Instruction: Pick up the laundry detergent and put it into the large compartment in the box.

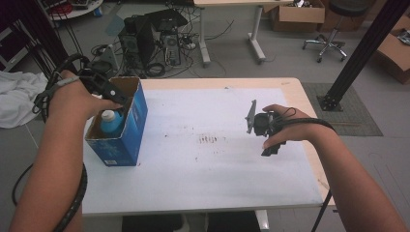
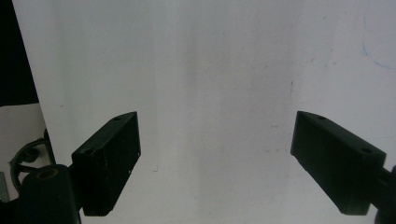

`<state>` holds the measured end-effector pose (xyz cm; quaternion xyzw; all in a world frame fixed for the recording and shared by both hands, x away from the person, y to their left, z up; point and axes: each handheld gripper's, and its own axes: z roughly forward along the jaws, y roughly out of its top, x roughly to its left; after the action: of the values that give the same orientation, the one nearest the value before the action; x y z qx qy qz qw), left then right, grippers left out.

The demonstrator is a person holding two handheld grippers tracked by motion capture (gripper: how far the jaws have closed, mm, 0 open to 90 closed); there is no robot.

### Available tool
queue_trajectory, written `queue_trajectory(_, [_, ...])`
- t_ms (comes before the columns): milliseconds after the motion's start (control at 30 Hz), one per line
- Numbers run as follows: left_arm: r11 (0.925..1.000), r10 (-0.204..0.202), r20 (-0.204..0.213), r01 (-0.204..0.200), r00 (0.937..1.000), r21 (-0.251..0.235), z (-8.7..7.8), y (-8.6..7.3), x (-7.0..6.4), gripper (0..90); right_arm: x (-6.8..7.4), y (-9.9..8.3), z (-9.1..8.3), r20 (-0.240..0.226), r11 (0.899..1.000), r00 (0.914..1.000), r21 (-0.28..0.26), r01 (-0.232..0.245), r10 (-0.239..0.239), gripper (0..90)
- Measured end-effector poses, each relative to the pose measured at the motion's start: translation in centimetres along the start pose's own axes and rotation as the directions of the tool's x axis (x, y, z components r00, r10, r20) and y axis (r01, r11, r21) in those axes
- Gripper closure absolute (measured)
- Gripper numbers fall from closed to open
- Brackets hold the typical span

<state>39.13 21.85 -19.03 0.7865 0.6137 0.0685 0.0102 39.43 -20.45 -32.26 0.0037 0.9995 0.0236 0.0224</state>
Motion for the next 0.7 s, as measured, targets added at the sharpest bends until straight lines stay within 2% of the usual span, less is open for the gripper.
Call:
queue_trajectory(133, [0.9999,0.015,0.001,-0.015,0.9999,-0.001,-0.2,0.0,-0.4,2.2,0.0,0.0,-0.1,0.0,1.0,1.0,-0.001,-0.001,0.001,16.1])
queue_trajectory(233, [0.9989,0.046,0.017,-0.046,0.9988,-0.009,-0.5,0.0,-1.0,0.1,0.1,-0.1,-0.2,0.002,1.0,1.0,-0.004,-0.002,0.002,16.0])
queue_trajectory(300, [0.9987,0.05,0.021,-0.049,0.9985,-0.015,-0.5,-0.1,-1.1,0.1,0.1,-0.2,-0.3,0.002,1.0,1.0,-0.003,-0.003,0.003,16.0])
queue_trajectory(367, [0.996,0.086,0.032,-0.085,0.9958,-0.027,-0.8,0.0,-1.6,0.1,0.1,-0.2,-0.3,0.001,1.0,1.0,-0.004,-0.003,0.003,16.0])
queue_trajectory(400, [0.996,0.086,0.032,-0.085,0.9958,-0.027,-0.8,0.0,-1.6,0.1,0.1,-0.2,-0.3,0.001,1.0,1.0,-0.004,-0.003,0.003,16.0])
queue_trajectory(433, [0.9941,0.104,0.039,-0.103,0.9938,-0.034,-0.9,0.0,-1.8,0.1,0.0,-0.3,-0.4,0.002,1.0,1.0,-0.001,-0.002,0.002,16.1])
queue_trajectory(467, [0.9909,0.129,0.048,-0.127,0.9905,-0.044,-0.9,0.0,-2.0,0.1,0.0,-0.3,-0.4,0.002,1.0,1.0,-0.001,-0.002,0.002,16.1])
queue_trajectory(500, [0.9832,0.173,0.066,-0.169,0.9827,-0.069,-1.1,0.0,-2.5,0.1,0.0,-0.3,-0.4,0.005,1.0,1.0,-0.004,0.001,-0.001,16.1])
queue_trajectory(567, [0.9781,0.198,0.083,-0.191,0.9767,-0.082,-1.2,0.1,-2.9,0.1,-0.1,-0.4,-0.5,0.002,1.0,1.0,-0.011,-0.002,0.002,16.1])
queue_trajectory(600, [0.9781,0.198,0.083,-0.191,0.9767,-0.082,-1.2,0.1,-2.9,0.1,-0.1,-0.4,-0.5,0.002,1.0,1.0,-0.011,-0.002,0.002,16.1])
queue_trajectory(633, [0.967,0.244,0.09,-0.236,0.9656,-0.097,-1.4,0.3,-3.4,0.1,-0.1,-0.4,-0.6,0.005,1.0,1.0,-0.011,-0.003,0.003,16.1])
queue_trajectory(667, [0.967,0.244,0.09,-0.236,0.9656,-0.097,-1.4,0.3,-3.4,0.1,-0.2,-0.4,-0.6,0.003,1.0,1.0,-0.013,-0.002,0.002,16.1])
queue_trajectory(700, [0.9454,0.315,0.097,-0.304,0.944,-0.118,-1.5,0.3,-4.0,0.1,-0.2,-0.4,-0.7,0.003,1.0,1.0,-0.012,-0.005,0.005,16.1])
